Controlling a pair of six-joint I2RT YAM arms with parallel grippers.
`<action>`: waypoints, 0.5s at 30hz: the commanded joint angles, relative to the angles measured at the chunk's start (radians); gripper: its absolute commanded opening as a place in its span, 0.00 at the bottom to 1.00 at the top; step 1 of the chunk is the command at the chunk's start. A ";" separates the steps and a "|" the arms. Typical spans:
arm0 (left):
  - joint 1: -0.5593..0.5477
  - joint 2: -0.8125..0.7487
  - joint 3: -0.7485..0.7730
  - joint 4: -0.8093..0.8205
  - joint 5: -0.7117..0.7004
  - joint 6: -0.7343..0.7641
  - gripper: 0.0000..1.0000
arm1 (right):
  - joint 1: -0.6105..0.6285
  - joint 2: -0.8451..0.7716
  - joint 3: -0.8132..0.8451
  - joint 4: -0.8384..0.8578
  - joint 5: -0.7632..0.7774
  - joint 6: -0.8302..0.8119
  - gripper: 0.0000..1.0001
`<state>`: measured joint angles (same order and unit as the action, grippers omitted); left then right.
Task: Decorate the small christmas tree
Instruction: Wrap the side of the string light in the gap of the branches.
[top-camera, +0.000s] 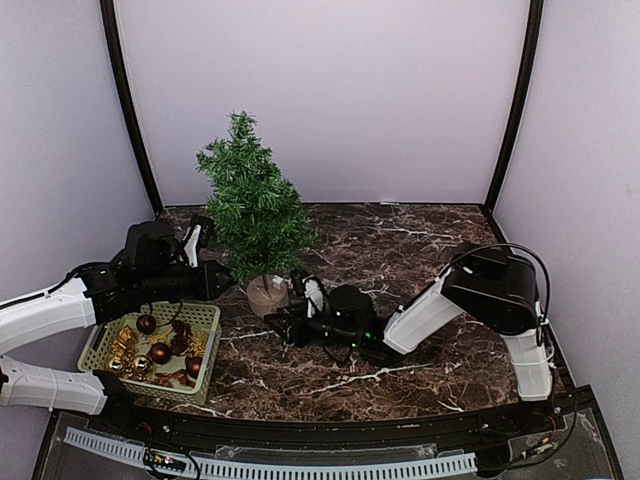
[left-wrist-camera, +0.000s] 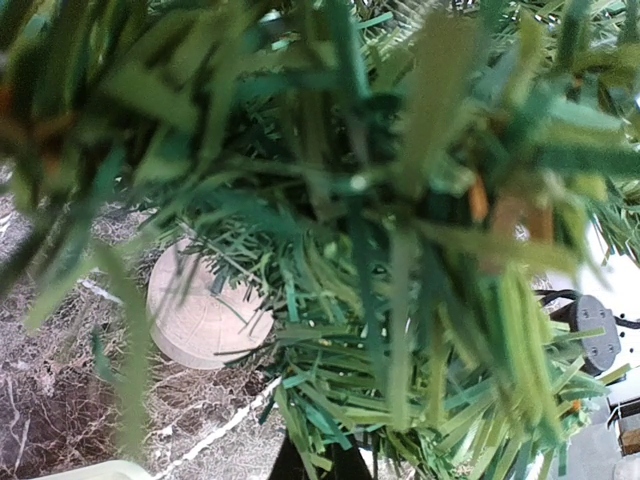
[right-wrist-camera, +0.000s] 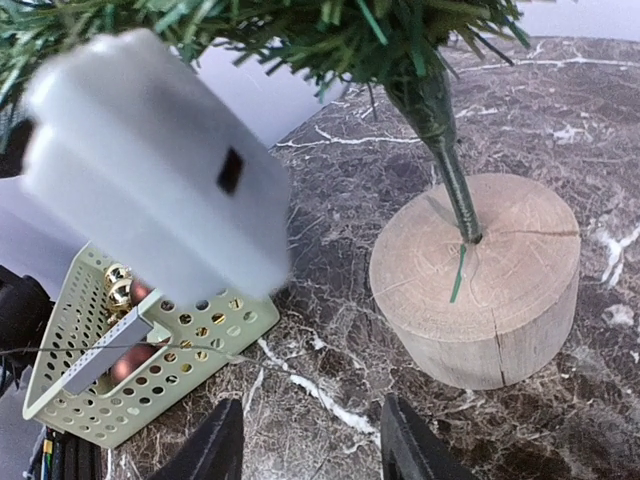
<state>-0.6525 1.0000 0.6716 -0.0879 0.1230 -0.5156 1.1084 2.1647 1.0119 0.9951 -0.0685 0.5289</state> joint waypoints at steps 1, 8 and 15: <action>0.007 -0.021 0.021 0.030 0.015 0.006 0.00 | 0.013 0.035 0.055 0.023 0.020 -0.020 0.44; 0.007 -0.023 0.019 0.030 0.014 0.003 0.00 | 0.015 0.078 0.100 0.018 0.054 -0.015 0.33; 0.007 -0.027 0.019 0.025 0.003 0.002 0.00 | 0.017 0.050 0.050 0.039 0.126 -0.001 0.02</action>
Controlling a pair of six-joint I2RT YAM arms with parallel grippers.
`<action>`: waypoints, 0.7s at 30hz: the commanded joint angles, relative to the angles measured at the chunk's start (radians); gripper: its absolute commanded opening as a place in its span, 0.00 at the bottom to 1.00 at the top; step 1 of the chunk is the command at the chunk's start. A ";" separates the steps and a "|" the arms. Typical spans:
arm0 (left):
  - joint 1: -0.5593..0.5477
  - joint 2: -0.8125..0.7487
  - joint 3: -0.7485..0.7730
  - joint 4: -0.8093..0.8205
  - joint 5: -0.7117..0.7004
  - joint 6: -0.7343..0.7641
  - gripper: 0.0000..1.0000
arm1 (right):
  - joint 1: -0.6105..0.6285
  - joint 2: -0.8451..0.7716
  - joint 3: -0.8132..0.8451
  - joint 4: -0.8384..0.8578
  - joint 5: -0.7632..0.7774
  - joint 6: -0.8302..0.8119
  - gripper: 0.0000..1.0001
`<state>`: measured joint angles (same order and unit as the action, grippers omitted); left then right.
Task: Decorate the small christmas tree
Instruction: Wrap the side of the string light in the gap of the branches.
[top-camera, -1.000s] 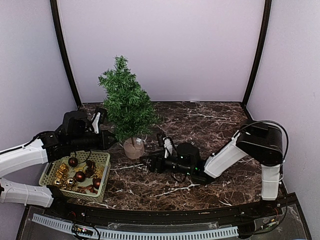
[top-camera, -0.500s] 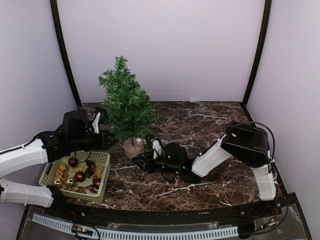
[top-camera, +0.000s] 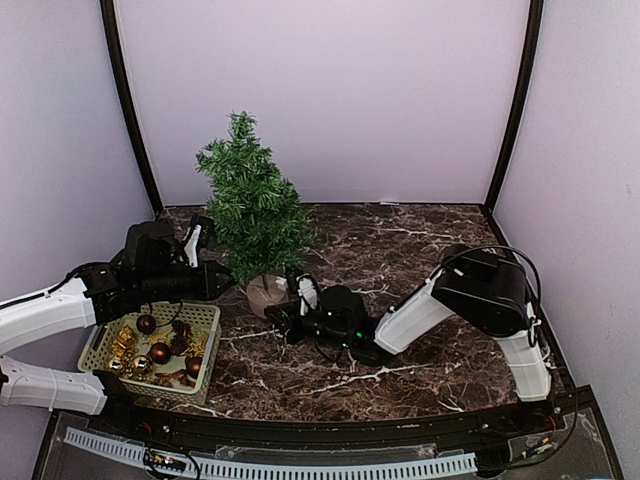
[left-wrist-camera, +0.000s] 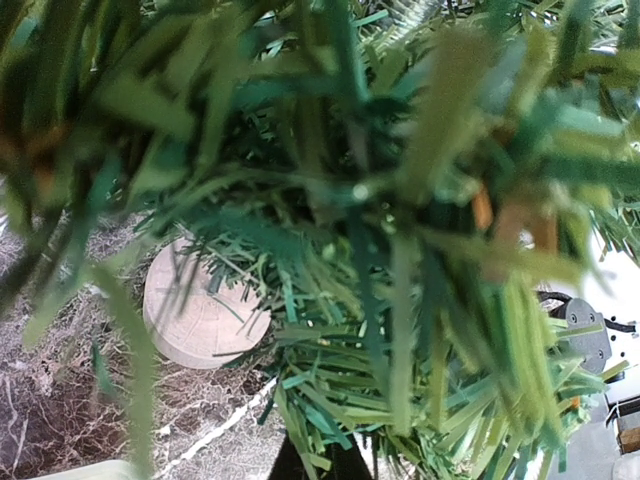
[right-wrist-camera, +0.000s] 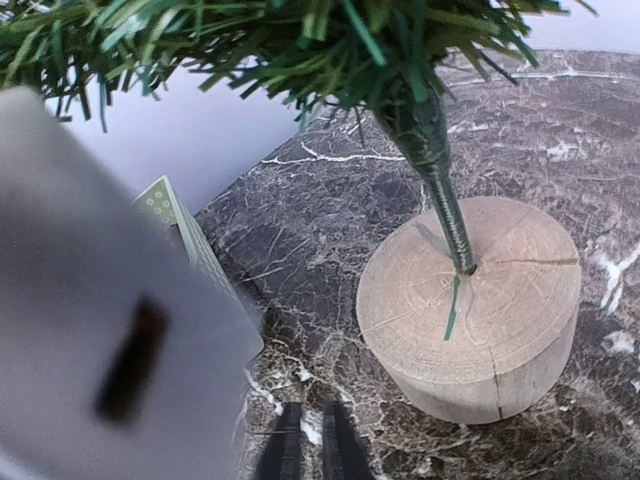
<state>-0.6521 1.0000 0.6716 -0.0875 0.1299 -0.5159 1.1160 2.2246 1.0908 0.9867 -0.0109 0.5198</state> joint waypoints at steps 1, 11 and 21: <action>0.008 -0.029 0.021 0.016 -0.014 0.000 0.00 | 0.011 -0.029 -0.054 0.057 0.087 0.010 0.00; 0.052 -0.038 0.043 -0.048 -0.061 0.005 0.00 | 0.011 -0.411 -0.441 0.005 0.366 0.084 0.00; 0.146 -0.032 0.067 -0.069 -0.033 0.056 0.00 | -0.044 -0.865 -0.571 -0.434 0.569 0.069 0.00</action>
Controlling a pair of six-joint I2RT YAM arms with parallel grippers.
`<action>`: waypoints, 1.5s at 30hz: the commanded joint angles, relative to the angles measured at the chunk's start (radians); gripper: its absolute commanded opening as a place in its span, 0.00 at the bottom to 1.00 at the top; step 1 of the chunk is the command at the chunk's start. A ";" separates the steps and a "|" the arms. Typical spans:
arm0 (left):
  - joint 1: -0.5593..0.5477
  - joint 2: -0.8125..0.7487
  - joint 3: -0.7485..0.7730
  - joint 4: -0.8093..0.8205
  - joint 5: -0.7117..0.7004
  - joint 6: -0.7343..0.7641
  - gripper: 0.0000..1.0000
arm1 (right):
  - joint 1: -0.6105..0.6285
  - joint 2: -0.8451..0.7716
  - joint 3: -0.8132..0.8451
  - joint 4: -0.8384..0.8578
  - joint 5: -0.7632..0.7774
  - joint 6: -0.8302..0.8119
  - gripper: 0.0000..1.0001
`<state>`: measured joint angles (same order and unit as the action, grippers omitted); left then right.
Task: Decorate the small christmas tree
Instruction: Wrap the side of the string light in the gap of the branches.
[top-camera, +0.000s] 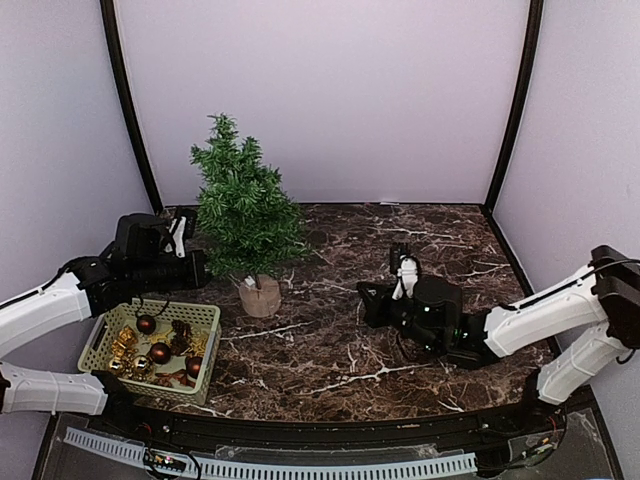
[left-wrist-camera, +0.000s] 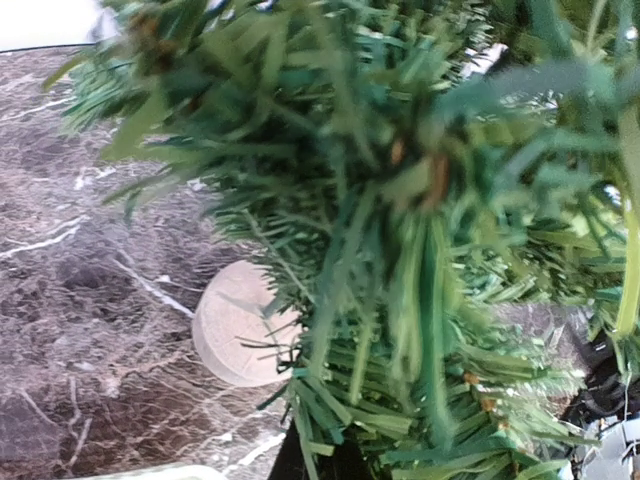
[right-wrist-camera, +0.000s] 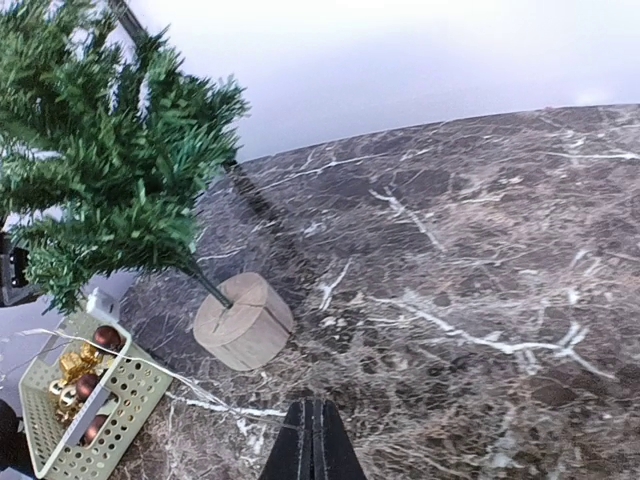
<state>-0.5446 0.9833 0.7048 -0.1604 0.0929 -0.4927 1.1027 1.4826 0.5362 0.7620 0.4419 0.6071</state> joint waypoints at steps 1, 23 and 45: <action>0.044 -0.013 0.031 0.004 0.012 0.038 0.00 | -0.040 -0.167 -0.019 -0.248 0.127 -0.031 0.00; 0.092 -0.014 0.024 0.034 0.073 0.106 0.00 | -0.070 -0.476 0.282 -0.605 -0.325 -0.345 0.00; 0.094 -0.063 0.019 0.007 0.059 0.111 0.08 | -0.033 -0.372 0.459 -0.388 -0.506 -0.313 0.00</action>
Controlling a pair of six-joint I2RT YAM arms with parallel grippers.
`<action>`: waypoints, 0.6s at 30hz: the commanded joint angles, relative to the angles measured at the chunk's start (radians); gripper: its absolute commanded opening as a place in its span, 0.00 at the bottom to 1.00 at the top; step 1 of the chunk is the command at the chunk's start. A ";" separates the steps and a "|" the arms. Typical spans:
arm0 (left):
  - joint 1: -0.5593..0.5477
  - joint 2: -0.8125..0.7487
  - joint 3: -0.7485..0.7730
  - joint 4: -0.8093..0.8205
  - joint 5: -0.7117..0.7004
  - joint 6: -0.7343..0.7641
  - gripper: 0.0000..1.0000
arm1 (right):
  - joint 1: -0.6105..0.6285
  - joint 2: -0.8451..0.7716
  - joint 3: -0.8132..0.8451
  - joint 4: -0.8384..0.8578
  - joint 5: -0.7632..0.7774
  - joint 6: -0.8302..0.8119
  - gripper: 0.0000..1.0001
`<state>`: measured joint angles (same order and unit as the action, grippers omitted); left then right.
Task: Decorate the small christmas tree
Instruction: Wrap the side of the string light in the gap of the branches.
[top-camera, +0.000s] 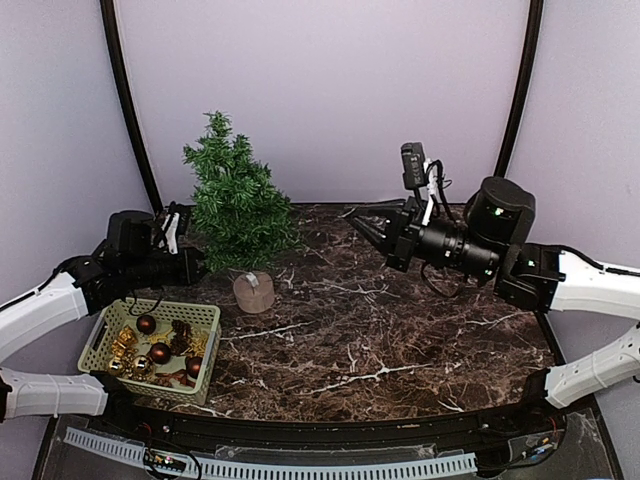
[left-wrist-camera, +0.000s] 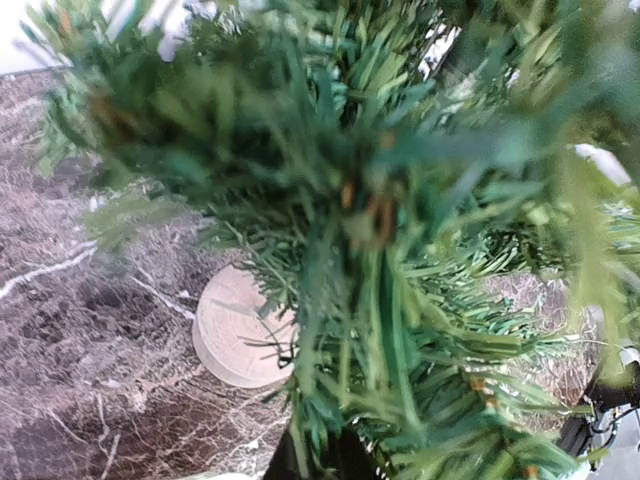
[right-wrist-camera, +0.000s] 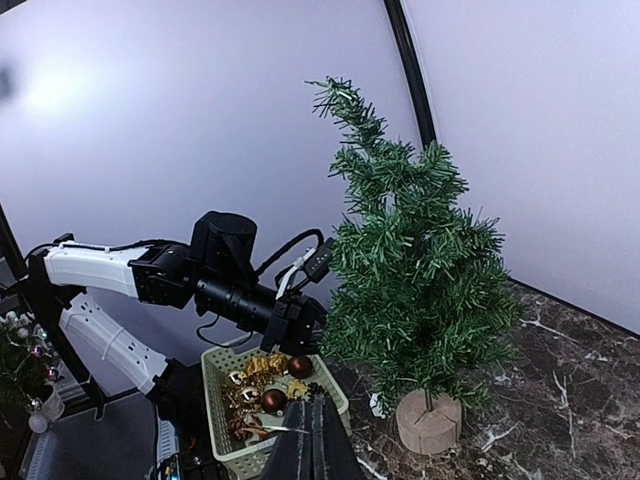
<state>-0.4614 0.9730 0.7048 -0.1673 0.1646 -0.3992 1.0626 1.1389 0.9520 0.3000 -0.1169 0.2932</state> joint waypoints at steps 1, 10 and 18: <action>0.010 -0.058 0.020 0.002 -0.017 0.018 0.13 | 0.008 -0.037 0.047 0.077 0.053 -0.004 0.00; 0.011 -0.155 0.055 -0.159 -0.041 0.010 0.49 | 0.008 -0.013 -0.042 0.014 0.176 0.044 0.00; 0.010 -0.243 0.082 -0.246 0.048 -0.034 0.52 | 0.010 0.024 -0.143 0.011 0.210 0.128 0.00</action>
<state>-0.4561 0.7654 0.7650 -0.3584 0.1490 -0.4053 1.0641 1.1492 0.8387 0.2924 0.0540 0.3691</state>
